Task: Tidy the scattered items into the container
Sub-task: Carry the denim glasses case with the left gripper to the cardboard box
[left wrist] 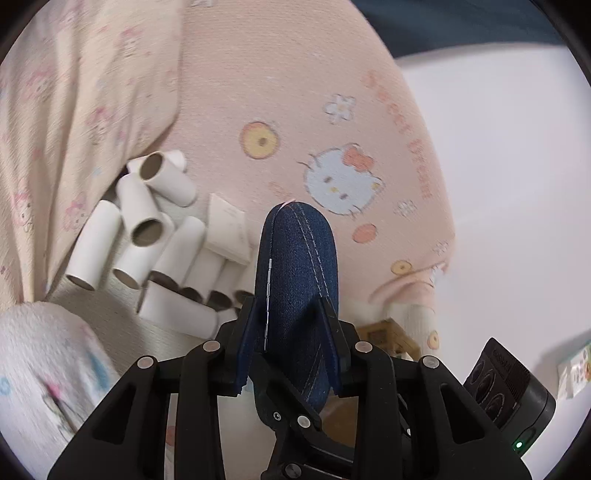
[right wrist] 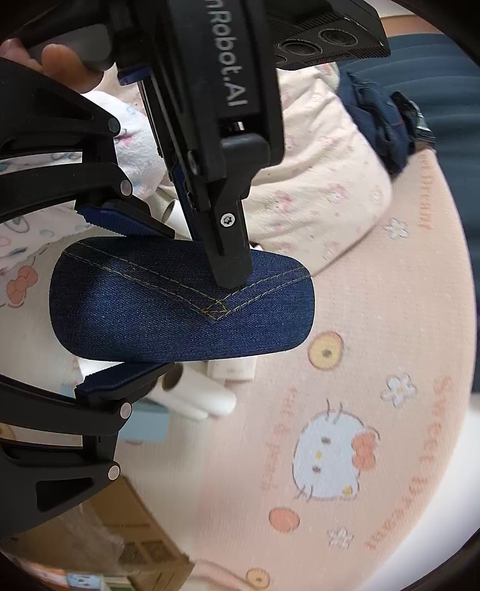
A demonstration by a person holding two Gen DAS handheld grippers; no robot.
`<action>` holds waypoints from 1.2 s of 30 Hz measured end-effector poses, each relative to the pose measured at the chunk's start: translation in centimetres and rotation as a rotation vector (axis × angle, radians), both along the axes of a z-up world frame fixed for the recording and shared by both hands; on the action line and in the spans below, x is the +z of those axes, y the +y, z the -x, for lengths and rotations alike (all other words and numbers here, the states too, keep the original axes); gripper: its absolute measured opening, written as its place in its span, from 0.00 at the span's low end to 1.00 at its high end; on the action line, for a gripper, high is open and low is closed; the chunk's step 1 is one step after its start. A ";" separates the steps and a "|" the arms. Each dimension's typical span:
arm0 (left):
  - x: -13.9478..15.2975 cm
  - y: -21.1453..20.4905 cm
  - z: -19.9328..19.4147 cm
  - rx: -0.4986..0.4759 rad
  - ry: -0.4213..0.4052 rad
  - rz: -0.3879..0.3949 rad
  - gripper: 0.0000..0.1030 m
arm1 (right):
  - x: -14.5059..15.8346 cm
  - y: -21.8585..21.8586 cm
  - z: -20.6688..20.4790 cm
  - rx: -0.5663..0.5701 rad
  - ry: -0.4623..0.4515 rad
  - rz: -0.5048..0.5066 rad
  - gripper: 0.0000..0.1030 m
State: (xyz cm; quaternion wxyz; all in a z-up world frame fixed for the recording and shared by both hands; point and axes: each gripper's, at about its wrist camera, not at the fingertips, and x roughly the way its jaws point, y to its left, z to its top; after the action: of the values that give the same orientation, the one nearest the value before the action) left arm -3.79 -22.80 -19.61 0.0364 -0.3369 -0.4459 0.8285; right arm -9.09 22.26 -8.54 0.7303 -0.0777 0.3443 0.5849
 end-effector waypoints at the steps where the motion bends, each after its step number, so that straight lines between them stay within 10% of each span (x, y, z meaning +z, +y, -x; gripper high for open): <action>1: 0.4 0.6 0.1 -0.009 0.004 0.012 0.34 | 0.2 -0.5 -0.2 -0.008 0.001 -0.008 0.58; 36: 7.7 25.4 5.8 -0.428 0.047 0.149 0.35 | -2.8 -21.5 -13.8 -0.276 0.071 -0.106 0.58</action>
State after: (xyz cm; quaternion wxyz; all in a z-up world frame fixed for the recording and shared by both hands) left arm -9.62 2.59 -11.88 0.1969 -0.4062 -0.3010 0.8400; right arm 4.71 0.72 -11.31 0.7943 0.0299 0.3457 0.4986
